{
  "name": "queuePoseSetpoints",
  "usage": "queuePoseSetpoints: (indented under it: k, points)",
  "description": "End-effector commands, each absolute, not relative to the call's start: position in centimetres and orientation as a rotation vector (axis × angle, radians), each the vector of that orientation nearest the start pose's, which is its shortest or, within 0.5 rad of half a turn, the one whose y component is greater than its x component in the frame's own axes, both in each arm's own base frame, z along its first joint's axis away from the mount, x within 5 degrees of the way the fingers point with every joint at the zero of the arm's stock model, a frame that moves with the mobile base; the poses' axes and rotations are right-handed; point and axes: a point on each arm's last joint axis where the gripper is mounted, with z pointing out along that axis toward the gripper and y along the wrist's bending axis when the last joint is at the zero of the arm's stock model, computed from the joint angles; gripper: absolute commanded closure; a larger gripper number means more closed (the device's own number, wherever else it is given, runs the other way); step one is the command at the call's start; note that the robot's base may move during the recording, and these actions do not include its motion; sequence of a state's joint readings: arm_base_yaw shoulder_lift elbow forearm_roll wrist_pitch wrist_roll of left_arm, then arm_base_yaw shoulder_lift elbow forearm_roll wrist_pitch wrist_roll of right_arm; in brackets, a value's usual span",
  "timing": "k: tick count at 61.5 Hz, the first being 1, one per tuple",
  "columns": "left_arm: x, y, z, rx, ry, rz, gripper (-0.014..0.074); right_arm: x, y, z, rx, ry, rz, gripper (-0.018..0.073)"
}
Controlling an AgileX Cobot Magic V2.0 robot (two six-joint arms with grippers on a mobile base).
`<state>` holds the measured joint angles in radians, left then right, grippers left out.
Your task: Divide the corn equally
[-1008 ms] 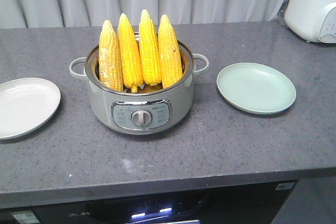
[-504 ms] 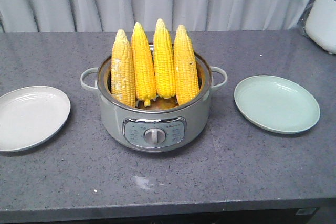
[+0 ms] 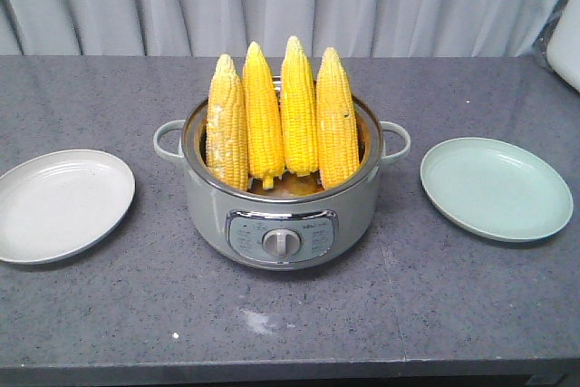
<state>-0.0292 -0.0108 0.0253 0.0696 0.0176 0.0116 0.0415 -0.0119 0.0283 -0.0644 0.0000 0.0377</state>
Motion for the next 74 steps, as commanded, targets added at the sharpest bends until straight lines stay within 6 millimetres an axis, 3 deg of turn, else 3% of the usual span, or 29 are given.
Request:
queuePoseSetpoints:
  k: [1,46,52,58,67,74]
  points:
    - [5.5,-0.2,20.7,0.071,1.435,0.03,0.0603,5.6,0.3,20.7,-0.063,1.432,0.002,0.0569]
    - [5.4,-0.2,21.3,0.066,1.409,0.024,0.0603,5.5,0.3,21.0,-0.064,1.404,0.003,0.0569]
    - [5.1,-0.2,23.1,0.039,1.369,-0.005,0.0603,5.5,0.3,21.7,-0.062,1.403,0.004,0.0569]
    - [4.5,-0.1,26.0,0.033,1.332,-0.007,0.0603,5.5,0.2,23.7,-0.06,1.424,-0.001,0.0569]
    - [4.9,-0.1,31.1,0.026,1.418,-0.001,0.0603,6.0,0.1,28.4,-0.057,1.518,-0.015,0.0569]
    - [6.7,0.0,35.6,0.018,1.559,0.004,0.0603,7.5,0.1,32.7,-0.056,1.64,-0.03,0.0569]
